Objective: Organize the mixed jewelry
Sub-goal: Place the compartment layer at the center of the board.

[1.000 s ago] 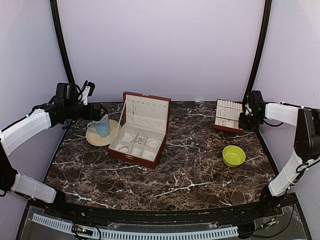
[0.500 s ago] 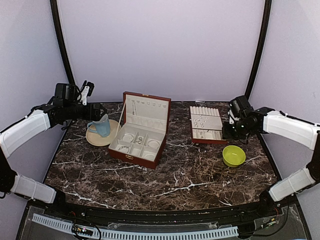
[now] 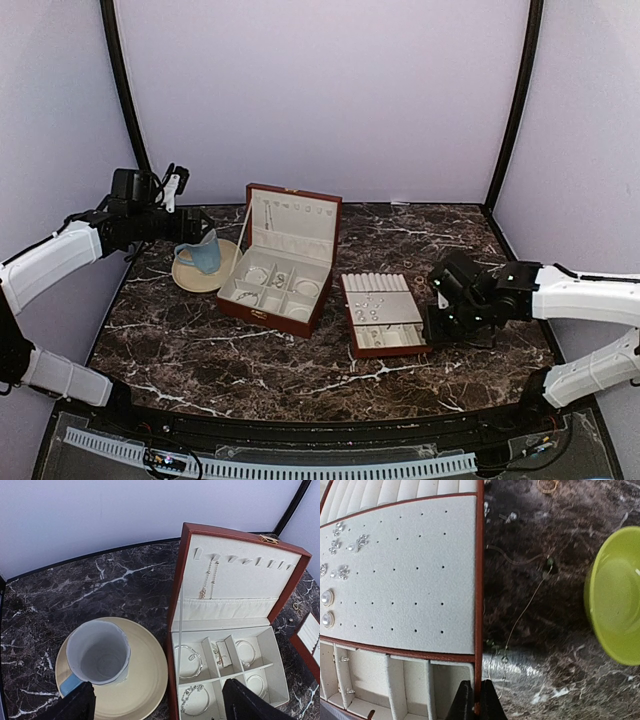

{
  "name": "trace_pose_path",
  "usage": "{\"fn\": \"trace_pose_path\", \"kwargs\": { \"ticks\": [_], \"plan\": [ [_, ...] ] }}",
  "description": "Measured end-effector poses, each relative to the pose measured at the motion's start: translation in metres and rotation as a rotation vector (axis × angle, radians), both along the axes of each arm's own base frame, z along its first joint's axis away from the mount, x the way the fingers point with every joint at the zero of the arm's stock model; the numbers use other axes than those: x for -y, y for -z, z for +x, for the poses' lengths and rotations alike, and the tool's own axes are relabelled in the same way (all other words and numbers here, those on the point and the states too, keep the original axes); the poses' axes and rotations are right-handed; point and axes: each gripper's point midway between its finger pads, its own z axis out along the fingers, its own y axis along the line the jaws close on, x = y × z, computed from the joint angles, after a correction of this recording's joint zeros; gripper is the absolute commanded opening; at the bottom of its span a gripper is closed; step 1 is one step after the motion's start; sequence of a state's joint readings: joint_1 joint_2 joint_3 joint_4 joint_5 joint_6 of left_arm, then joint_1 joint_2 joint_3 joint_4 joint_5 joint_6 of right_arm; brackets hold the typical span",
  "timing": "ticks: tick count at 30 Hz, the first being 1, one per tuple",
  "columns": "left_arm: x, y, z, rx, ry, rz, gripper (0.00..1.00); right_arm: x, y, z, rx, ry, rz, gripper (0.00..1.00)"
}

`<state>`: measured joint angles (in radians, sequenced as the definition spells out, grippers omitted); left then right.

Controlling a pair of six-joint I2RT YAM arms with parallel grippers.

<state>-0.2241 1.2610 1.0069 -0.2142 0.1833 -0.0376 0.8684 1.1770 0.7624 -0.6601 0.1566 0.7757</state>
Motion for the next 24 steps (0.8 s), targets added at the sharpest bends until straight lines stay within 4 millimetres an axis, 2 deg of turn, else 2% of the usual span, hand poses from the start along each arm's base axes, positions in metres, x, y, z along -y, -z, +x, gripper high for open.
{"fn": "trace_pose_path", "kwargs": {
  "ticks": [3,9,17,24],
  "plan": [
    [0.001,0.003,0.001,-0.006,0.001,0.0,0.91,-0.004,0.012,-0.019,-0.035,-0.002,-0.009,0.0],
    [0.002,0.01,0.003,-0.025,0.005,0.002,0.91,-0.014,0.024,-0.037,-0.052,-0.006,-0.035,0.0],
    [0.003,0.01,0.003,-0.027,0.009,0.0,0.91,-0.021,0.041,-0.046,-0.054,-0.017,-0.109,0.0],
    [0.003,0.011,0.003,-0.03,0.013,-0.003,0.91,-0.035,0.045,-0.047,-0.053,-0.028,-0.127,0.0]
  ]
}}
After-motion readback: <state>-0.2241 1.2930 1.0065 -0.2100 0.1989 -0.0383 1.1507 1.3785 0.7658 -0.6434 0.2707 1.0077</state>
